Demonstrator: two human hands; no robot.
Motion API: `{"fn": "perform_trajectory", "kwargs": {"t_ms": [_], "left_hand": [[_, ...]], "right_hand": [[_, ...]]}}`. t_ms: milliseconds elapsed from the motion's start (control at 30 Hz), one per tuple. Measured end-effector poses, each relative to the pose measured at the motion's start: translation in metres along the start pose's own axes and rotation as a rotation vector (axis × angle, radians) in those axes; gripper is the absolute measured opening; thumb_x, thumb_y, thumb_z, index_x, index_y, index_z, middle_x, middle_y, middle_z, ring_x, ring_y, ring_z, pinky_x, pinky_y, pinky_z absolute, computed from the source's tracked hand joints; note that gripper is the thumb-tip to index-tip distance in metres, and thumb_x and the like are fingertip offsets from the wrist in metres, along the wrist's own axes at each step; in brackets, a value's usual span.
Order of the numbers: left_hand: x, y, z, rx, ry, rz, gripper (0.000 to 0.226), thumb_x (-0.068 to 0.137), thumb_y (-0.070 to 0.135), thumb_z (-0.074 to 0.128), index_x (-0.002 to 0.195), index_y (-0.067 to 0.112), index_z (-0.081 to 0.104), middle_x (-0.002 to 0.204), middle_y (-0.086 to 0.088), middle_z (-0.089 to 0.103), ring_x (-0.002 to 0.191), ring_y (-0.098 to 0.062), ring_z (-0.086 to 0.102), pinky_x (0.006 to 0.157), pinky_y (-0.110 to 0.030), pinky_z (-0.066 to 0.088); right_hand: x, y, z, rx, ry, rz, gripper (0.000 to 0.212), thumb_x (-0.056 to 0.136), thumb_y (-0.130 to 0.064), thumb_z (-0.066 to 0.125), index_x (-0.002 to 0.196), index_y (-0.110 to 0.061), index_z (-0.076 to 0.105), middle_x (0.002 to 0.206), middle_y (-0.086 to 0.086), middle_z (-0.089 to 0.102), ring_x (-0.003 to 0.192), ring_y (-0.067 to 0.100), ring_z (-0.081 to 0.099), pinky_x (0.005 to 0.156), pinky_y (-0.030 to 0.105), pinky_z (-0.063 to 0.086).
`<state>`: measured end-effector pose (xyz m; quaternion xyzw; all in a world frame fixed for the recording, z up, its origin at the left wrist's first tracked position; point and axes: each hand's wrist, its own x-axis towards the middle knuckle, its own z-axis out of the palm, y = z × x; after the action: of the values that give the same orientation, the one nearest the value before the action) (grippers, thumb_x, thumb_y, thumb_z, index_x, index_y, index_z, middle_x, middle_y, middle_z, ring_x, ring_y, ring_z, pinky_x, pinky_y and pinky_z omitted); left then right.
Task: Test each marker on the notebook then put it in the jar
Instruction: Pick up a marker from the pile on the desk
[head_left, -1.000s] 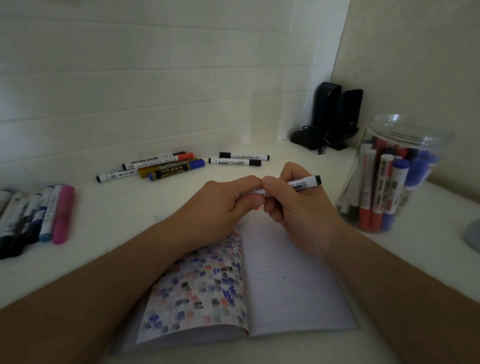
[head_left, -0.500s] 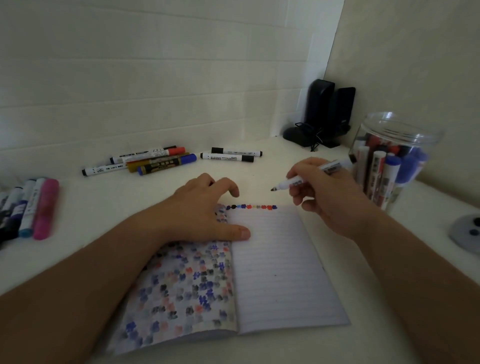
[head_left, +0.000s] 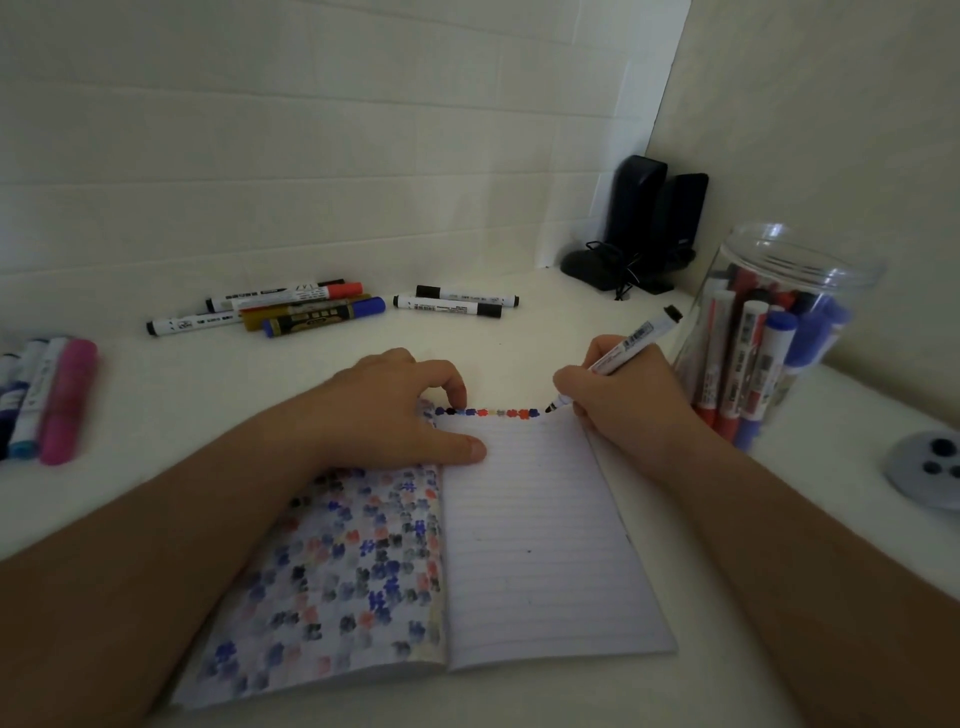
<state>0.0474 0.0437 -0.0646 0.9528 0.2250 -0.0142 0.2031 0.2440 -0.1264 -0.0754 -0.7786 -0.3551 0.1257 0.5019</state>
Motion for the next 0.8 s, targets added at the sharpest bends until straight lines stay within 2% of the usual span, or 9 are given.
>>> {"fn": "perform_trajectory", "kwargs": {"t_ms": [167,400,600,800], "left_hand": [[0.0001,0.0027,0.0009,-0.011,0.009,-0.029,0.057,0.065,0.086,0.065,0.112,0.056,0.052,0.111,0.013,0.046,0.105,-0.012,0.050,0.099,-0.042,0.048],[-0.0004,0.0037,0.0005,0.002,0.003,-0.036,0.062,0.061,0.089,0.062,0.112,0.055,0.052,0.110,0.014,0.046,0.105,-0.011,0.050,0.099,-0.042,0.049],[-0.0022,0.0052,-0.0001,-0.002,0.003,-0.032,0.062,0.062,0.088,0.062,0.114,0.054,0.052,0.109,0.016,0.044,0.106,-0.011,0.049,0.099,-0.041,0.047],[-0.0020,0.0046,0.0002,-0.004,0.012,-0.029,0.059,0.065,0.086,0.064,0.113,0.054,0.053,0.111,0.013,0.046,0.106,-0.011,0.050,0.099,-0.041,0.048]], "right_hand": [[0.0005,-0.0037,0.0013,-0.016,-0.018,0.005,0.027,0.083,-0.013,0.073,0.067,-0.011,0.051,0.057,0.008,0.066,0.043,0.012,0.058,0.048,0.024,0.047],[-0.0004,-0.0047,0.0023,-0.012,-0.030,0.030,0.027,0.082,-0.012,0.074,0.068,-0.010,0.052,0.059,0.011,0.067,0.045,0.015,0.059,0.049,0.025,0.049],[-0.0007,-0.0058,0.0042,-0.111,-0.005,0.003,0.022,0.079,-0.015,0.070,0.072,-0.010,0.050,0.060,0.008,0.060,0.045,0.012,0.055,0.049,0.025,0.048],[-0.0012,-0.0018,0.0017,-0.011,-0.004,0.003,0.029,0.083,-0.011,0.072,0.067,-0.012,0.048,0.056,0.007,0.062,0.045,0.012,0.056,0.049,0.025,0.047]]}}
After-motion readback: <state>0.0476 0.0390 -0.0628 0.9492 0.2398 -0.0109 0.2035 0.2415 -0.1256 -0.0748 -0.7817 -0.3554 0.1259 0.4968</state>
